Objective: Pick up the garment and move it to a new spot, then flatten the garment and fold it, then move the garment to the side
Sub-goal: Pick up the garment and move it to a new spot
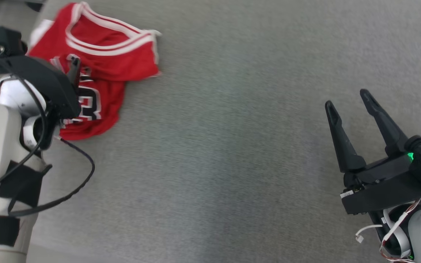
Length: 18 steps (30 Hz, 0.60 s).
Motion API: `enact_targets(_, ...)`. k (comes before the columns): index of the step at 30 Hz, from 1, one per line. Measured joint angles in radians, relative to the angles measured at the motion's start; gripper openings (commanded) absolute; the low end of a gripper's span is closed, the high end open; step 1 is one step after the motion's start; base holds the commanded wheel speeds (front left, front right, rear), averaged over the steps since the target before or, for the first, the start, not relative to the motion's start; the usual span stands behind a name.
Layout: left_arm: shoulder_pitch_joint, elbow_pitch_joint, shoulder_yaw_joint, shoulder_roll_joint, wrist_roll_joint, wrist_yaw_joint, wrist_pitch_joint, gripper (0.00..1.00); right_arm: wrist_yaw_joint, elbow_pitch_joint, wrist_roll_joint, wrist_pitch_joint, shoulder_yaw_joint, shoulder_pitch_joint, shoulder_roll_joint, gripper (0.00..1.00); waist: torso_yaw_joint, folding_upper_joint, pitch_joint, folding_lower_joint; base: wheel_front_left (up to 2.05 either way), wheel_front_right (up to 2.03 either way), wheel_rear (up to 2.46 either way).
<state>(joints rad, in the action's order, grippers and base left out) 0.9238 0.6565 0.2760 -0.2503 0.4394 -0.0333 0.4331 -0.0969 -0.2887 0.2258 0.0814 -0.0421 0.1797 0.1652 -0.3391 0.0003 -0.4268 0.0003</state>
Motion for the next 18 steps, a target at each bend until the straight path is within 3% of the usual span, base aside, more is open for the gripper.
enact_targets(5, 0.045, 0.05, 0.024, 0.035, -0.001, 0.007, 0.017, 1.0, 0.0, -0.004, 0.0, 0.008, 0.02, 0.015, 0.013, 1.0, 0.052, 0.0, -0.055, 0.0, 0.0, 0.0, 0.0)
enact_targets(13, 0.078, 0.153, 0.027, 0.029, -0.033, -0.009, 0.029, 1.0, 0.0, -0.001, 0.001, 0.016, 0.017, 0.016, 0.015, 1.0, 0.105, 0.0, -0.1, -0.0001, 0.0, 0.0, 0.0)
enact_targets(14, 0.088, 0.164, 0.03, 0.03, -0.036, -0.01, 0.029, 0.55, 0.0, -0.001, 0.001, 0.017, 0.019, 0.016, 0.016, 1.0, 0.108, 0.0, -0.101, -0.0001, 0.0, 0.0, 0.0)
enact_targets(16, 0.098, 0.177, 0.032, 0.032, -0.039, -0.011, 0.024, 0.0, 0.0, 0.0, 0.001, 0.021, 0.023, 0.016, 0.017, 1.0, 0.108, -0.0001, -0.099, -0.0001, 0.0, 0.0, 0.0)
enact_targets(18, 0.103, 0.187, 0.035, 0.032, -0.042, -0.011, 0.024, 0.0, 0.0, 0.0, 0.001, 0.024, 0.023, 0.016, 0.018, 1.0, 0.107, 0.0, -0.097, -0.0002, 0.0, 0.0, 0.0)
